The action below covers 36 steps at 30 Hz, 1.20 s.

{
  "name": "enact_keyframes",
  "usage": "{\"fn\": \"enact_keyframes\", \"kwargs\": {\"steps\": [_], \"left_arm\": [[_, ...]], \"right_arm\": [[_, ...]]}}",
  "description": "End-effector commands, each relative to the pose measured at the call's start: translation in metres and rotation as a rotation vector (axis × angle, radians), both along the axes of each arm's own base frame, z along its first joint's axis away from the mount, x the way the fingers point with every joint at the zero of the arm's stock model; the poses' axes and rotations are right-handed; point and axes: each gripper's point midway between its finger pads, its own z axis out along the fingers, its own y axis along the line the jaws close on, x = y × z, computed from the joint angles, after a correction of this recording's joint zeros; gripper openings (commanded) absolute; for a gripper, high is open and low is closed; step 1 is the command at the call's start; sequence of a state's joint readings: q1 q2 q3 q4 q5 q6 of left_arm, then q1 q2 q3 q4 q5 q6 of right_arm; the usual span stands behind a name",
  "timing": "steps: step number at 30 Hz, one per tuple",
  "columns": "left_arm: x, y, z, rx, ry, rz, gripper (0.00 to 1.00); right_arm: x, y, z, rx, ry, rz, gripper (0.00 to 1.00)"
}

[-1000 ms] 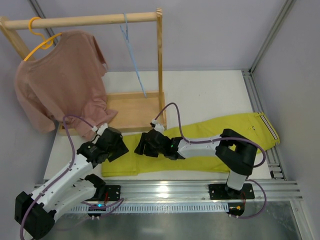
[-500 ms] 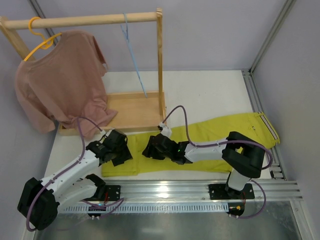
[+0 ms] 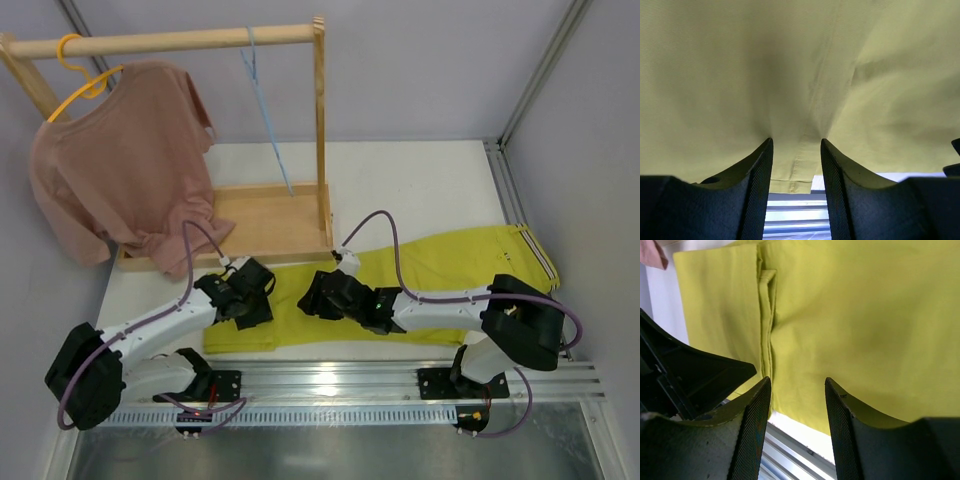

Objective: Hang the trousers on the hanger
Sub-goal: Fold the trousers

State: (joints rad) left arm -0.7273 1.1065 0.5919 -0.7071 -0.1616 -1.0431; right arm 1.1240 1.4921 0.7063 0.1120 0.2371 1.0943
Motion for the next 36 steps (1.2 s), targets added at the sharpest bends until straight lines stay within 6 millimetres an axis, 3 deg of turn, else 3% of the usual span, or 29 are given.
{"fn": "enact_keyframes", "kwargs": {"steps": [1,5,15,20,23,25,29,36], "left_arm": [[0.019,-0.014,0.016,0.006,-0.072,0.002,0.42],[0.014,-0.004,0.008,0.092,-0.041,0.016,0.38],[0.016,-0.015,0.002,0.066,-0.048,-0.004,0.4],[0.01,-0.006,-0.009,0.123,-0.014,0.007,0.38],[0.009,-0.007,-0.01,0.115,-0.017,0.006,0.34],[0.01,-0.009,-0.008,0.109,-0.023,0.0,0.26],[0.01,-0.018,0.0,0.088,-0.025,-0.035,0.01],[-0.008,-0.026,0.008,0.007,0.028,-0.068,0.0]], "right_arm": [[0.005,-0.001,0.006,0.019,-0.034,-0.019,0.5],[0.005,-0.006,0.008,0.014,-0.046,-0.022,0.5],[0.005,-0.014,0.006,-0.012,-0.057,-0.029,0.5],[0.005,-0.016,0.006,-0.025,-0.06,-0.025,0.5],[0.005,-0.018,0.006,-0.027,-0.064,-0.032,0.5],[0.006,-0.018,0.007,-0.024,-0.067,-0.034,0.5],[0.007,-0.013,0.009,-0.019,-0.068,-0.024,0.5],[0.006,-0.006,0.007,-0.015,-0.058,-0.01,0.5]]}}
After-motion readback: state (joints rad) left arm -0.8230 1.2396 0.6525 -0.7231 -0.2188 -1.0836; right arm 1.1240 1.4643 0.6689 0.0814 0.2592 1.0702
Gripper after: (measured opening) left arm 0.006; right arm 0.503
